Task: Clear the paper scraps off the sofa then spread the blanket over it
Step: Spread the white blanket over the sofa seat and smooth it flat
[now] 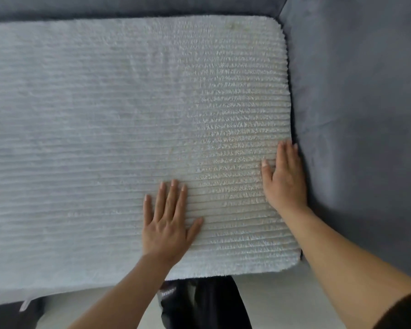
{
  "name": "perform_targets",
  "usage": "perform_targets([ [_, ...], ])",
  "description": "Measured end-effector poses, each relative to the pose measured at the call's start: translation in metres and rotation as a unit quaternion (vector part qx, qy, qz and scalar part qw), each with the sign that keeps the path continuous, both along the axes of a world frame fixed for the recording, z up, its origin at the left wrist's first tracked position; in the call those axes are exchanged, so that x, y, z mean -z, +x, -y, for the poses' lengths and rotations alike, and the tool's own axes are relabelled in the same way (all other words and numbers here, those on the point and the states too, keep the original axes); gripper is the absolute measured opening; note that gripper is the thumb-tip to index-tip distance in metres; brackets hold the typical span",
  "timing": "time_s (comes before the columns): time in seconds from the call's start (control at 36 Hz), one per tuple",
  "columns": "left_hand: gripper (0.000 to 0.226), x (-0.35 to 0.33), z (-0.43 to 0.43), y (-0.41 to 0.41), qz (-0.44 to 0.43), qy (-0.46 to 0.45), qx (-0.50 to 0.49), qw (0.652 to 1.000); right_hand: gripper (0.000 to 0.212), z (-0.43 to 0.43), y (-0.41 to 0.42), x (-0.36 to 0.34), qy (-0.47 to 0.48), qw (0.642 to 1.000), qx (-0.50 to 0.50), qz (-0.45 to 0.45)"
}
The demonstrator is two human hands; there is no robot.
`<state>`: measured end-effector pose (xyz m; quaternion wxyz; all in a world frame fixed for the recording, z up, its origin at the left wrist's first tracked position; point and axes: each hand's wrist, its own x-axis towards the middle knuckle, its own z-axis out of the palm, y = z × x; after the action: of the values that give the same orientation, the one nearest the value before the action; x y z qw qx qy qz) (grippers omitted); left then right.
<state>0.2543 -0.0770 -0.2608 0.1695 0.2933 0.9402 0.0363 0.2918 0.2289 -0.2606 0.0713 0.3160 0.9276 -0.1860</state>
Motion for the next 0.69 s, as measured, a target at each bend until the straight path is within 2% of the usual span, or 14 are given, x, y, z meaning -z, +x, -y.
perform_targets([
  [0.06,0.095,0.002,0.01,0.012,0.001,-0.006,0.02,1.0,0.069,0.02,-0.002,-0.009,0.033,0.998,-0.031,-0.033],
  [0.14,0.106,0.006,0.019,0.025,0.004,-0.007,0.043,0.999,0.07,0.072,0.002,-0.016,0.003,0.985,-0.154,-0.083],
  [0.22,0.115,0.008,0.032,0.038,0.016,-0.016,0.063,0.998,0.08,0.125,0.029,-0.004,0.017,0.958,-0.283,-0.044],
  [0.28,0.119,0.008,0.045,0.044,0.021,-0.02,0.068,0.997,0.088,0.136,0.051,0.005,0.056,0.952,-0.3,-0.009],
  [0.33,0.122,0.007,0.058,0.051,0.024,-0.023,0.059,0.998,0.094,0.128,0.069,0.01,0.07,0.966,-0.249,0.017],
  [0.44,0.128,0.0,0.104,0.078,0.038,-0.032,-0.005,0.999,0.101,0.12,0.102,0.003,0.055,0.994,-0.069,0.067],
  [0.56,0.12,-0.014,0.149,0.101,0.077,-0.066,-0.027,0.995,0.086,0.12,0.115,-0.012,0.017,0.993,0.002,0.114],
  [0.64,0.095,-0.028,0.179,0.111,0.174,-0.105,-0.025,0.979,0.076,0.131,0.105,-0.028,0.002,0.99,0.076,0.122],
  [0.69,0.065,-0.045,0.201,0.112,0.265,-0.118,-0.044,0.956,0.066,0.148,0.084,-0.046,0.006,0.983,0.144,0.112],
])
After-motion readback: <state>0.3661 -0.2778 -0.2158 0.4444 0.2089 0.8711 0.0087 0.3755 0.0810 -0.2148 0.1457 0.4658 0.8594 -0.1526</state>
